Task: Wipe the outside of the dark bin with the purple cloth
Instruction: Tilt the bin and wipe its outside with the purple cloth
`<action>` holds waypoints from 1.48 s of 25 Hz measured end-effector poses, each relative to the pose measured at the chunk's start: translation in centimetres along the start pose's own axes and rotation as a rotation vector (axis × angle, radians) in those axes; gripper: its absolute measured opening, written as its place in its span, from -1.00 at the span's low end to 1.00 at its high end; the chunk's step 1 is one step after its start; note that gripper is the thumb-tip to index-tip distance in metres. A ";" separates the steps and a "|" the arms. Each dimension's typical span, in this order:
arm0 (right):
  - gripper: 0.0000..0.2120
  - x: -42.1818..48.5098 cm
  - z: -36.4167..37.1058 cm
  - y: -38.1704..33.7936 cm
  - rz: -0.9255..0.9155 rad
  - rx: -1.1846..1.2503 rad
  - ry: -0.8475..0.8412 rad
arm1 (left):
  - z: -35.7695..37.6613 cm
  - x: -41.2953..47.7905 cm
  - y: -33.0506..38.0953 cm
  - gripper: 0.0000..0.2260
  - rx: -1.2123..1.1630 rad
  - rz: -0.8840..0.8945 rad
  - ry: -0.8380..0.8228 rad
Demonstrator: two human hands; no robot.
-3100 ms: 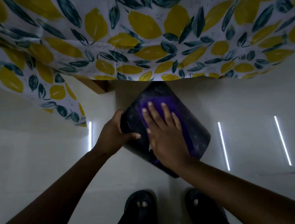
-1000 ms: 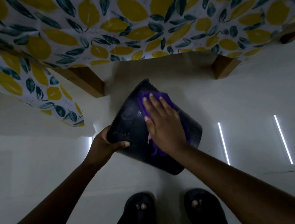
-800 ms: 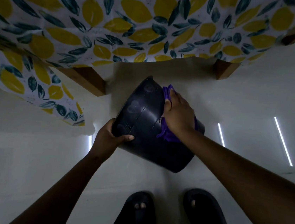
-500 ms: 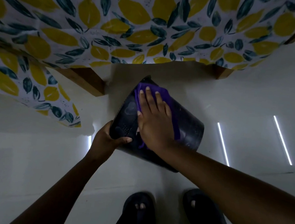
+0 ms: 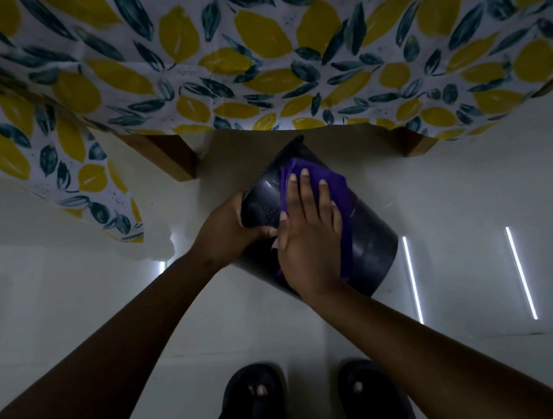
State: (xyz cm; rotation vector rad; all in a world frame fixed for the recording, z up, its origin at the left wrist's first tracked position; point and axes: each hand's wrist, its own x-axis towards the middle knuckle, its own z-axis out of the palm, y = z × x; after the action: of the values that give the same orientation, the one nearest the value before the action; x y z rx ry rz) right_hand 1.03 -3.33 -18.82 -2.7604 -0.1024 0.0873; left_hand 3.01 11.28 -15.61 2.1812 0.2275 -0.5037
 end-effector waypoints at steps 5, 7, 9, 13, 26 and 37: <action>-0.44 2.0 -0.6 5.3 0.074 0.057 -0.001 | -0.5 -1.0 -0.1 -0.81 -0.088 -0.019 -0.068; -0.42 1.7 -0.6 6.4 0.144 0.076 0.000 | -0.1 -1.1 -0.3 -0.83 -0.040 0.009 -0.016; -0.45 0.1 -0.2 5.3 0.075 0.014 0.013 | 0.2 -0.4 0.3 -0.79 -0.001 0.051 0.009; -0.35 -3.0 0.6 2.9 -0.236 -0.188 -0.030 | 0.5 0.9 1.1 -0.73 0.038 0.019 -0.005; -0.44 -2.2 -0.1 5.3 -0.166 -0.027 -0.082 | -0.2 3.7 3.2 -0.74 0.078 0.016 -0.058; -0.47 1.0 -0.1 8.0 -0.075 0.129 -0.074 | -0.7 0.7 -0.2 -0.67 0.123 0.023 -0.019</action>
State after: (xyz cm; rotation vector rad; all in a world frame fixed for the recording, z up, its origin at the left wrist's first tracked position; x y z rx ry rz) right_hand 2.55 -10.65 -21.75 -2.6217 -0.2122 0.1703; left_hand 3.74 11.95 -15.72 2.2953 0.1646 -0.5377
